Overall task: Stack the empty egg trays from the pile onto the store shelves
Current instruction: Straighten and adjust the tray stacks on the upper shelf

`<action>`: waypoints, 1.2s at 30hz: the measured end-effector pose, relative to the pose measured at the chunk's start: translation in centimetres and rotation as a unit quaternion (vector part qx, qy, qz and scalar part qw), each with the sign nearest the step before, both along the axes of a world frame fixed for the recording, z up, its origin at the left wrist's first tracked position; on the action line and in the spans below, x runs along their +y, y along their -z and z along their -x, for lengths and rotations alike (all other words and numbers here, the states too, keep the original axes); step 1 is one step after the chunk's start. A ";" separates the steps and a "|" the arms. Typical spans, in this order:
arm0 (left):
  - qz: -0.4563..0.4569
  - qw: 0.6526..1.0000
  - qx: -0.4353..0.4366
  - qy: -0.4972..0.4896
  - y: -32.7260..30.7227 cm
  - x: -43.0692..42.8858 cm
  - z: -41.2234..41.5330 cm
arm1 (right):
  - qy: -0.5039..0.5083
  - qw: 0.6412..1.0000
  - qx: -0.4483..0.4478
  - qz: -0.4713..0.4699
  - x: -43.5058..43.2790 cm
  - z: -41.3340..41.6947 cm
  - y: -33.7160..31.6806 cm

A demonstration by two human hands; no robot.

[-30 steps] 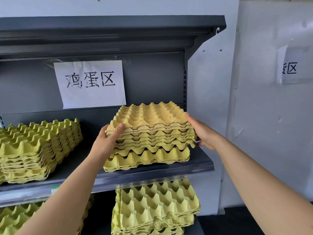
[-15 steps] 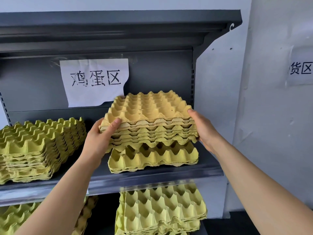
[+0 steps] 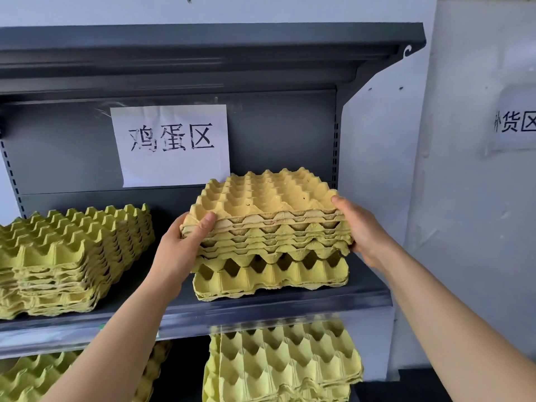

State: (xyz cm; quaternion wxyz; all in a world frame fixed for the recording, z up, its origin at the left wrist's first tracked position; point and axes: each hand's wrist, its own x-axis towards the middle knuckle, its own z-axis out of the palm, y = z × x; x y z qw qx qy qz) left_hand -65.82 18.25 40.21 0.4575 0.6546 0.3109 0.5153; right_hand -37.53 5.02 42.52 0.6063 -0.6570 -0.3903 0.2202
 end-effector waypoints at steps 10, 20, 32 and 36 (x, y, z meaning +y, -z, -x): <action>0.023 0.999 0.041 0.001 0.0 0.0 -0.1 | 0.011 1.000 0.001 -0.017 -3.0 1.3 1.7; -0.249 0.917 0.252 -0.186 0.0 -9.3 -6.6 | -0.058 0.997 0.030 0.034 -2.8 -2.6 -0.6; -0.036 0.963 0.167 -0.208 0.7 -13.5 -13.5 | -0.199 0.975 0.040 0.088 3.4 -8.6 -1.9; -0.008 0.968 0.129 -0.216 0.0 -13.8 -14.3 | -0.219 0.970 0.059 0.091 4.5 -8.7 -1.4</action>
